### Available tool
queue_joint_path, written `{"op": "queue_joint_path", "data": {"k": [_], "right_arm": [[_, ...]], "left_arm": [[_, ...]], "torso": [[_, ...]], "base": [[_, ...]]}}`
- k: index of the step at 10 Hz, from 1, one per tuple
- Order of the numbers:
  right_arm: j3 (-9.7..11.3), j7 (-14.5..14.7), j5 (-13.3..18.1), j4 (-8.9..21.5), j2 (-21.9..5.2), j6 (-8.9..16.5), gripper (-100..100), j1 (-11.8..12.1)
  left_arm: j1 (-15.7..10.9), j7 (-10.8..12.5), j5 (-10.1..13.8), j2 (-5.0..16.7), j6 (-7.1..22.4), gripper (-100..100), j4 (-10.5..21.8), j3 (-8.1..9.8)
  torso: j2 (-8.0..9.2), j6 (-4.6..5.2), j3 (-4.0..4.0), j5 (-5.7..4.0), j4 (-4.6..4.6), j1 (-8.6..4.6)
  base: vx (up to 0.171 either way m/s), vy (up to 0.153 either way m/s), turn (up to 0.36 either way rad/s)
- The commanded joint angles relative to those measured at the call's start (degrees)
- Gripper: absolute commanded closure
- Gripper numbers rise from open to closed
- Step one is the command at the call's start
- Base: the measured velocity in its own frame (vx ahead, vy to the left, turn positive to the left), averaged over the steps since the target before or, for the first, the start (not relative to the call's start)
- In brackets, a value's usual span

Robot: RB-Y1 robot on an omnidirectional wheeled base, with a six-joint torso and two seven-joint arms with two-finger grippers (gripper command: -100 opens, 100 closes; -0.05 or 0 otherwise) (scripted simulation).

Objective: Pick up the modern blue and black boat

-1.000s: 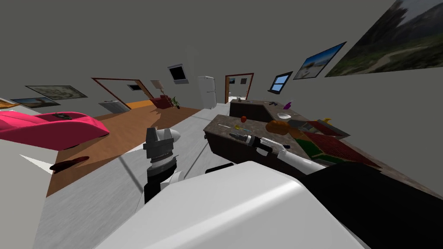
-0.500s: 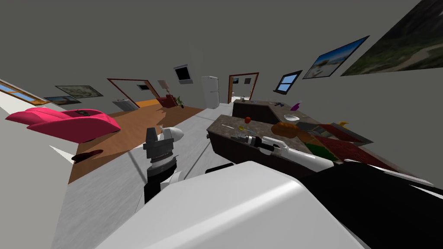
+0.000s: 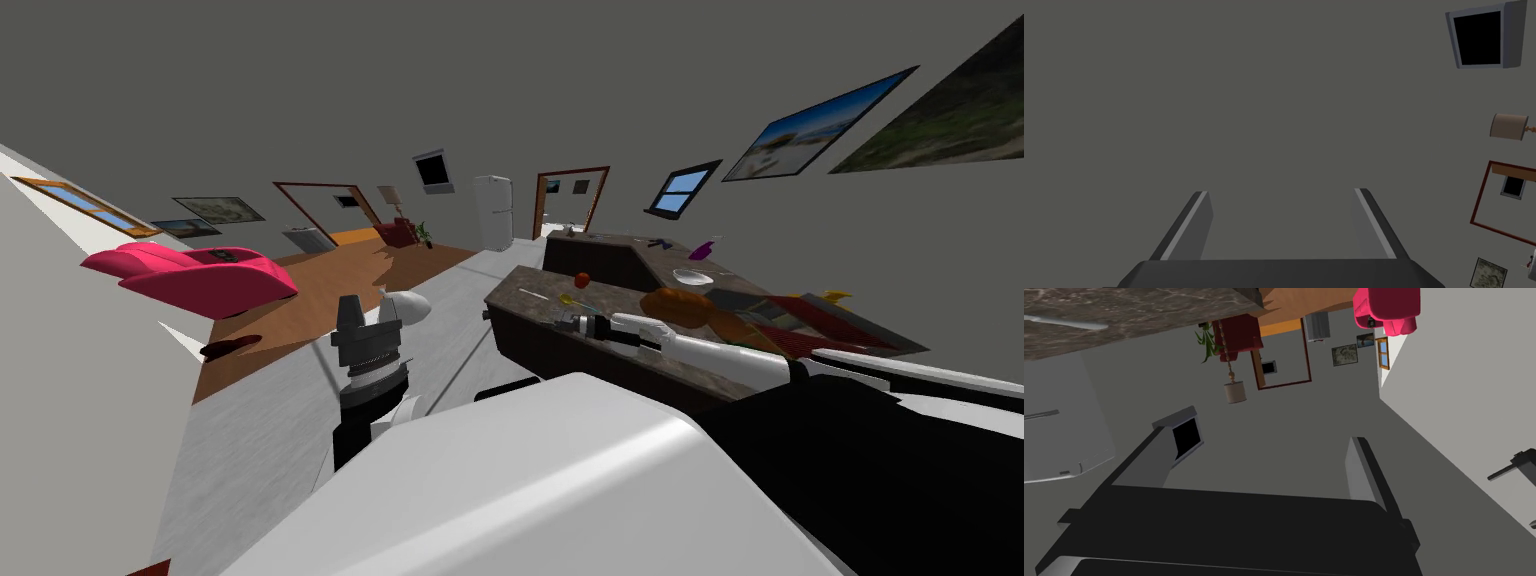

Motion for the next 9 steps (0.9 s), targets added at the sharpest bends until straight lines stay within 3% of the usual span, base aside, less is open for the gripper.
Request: {"op": "queue_joint_path", "data": {"k": [1, 3, 4, 5, 6, 8, 9], "right_arm": [[2.8, 1.64, -0.23, 1.06, -2.86, 0.6, -100, -0.39], [2.8, 1.64, -0.23, 1.06, -5.18, 0.6, -100, -0.39], [5.62, 2.84, -0.39, 2.15, -7.23, 1.09, -100, -1.18], [5.62, 2.84, -0.39, 2.15, -8.99, 1.09, -100, -1.18], [8.09, 4.04, -0.58, 3.18, -10.64, 1.63, -100, -1.9], [8.51, 4.04, -0.58, 3.18, -12.67, 1.63, -100, -1.9], [11.45, 5.24, -0.78, 4.15, -15.08, 2.2, -100, -2.55]], "left_arm": [[0.0, 0.0, 0.0, 0.0, 0.0, 0, 0.0, 0.0], [0.0, 0.0, 0.0, 0.0, 0.0, 0, 0.0, 0.0], [0.0, 0.0, 0.0, 0.0, 0.0, 0, 0.0, 0.0], [0.0, 0.0, 0.0, 0.0, 0.0, 0, 0.0, 0.0], [0.0, 0.0, 0.0, 0.0, 0.0, 0, 0.0, 0.0], [0.0, 0.0, 0.0, 0.0, 0.0, 0, 0.0, 0.0], [0.0, 0.0, 0.0, 0.0, 0.0, 0, 0.0, 0.0]], "torso": [[0.0, 0.0, 0.0, 0.0, 0.0, 0.0], [-0.01, 0.01, -0.01, 0.0, 0.0, -0.02], [0.04, 0.02, 0.02, -0.01, 0.01, -0.06], [0.02, -0.01, 0.01, -0.01, 0.0, -0.04], [0.01, 0.01, 0.01, -0.01, 0.0, -0.05], [0.02, 0.02, 0.01, -0.01, 0.0, -0.06], [0.08, 0.03, 0.05, -0.02, 0.02, -0.08]], "base": [[0.041, 0.031, 0.143], [0.028, 0.019, 0.029], [0.032, 0.022, 0.118], [0.031, 0.017, 0.082], [0.036, 0.017, 0.12], [0.021, 0.008, 0.021], [0.021, 0.01, 0.109]]}}
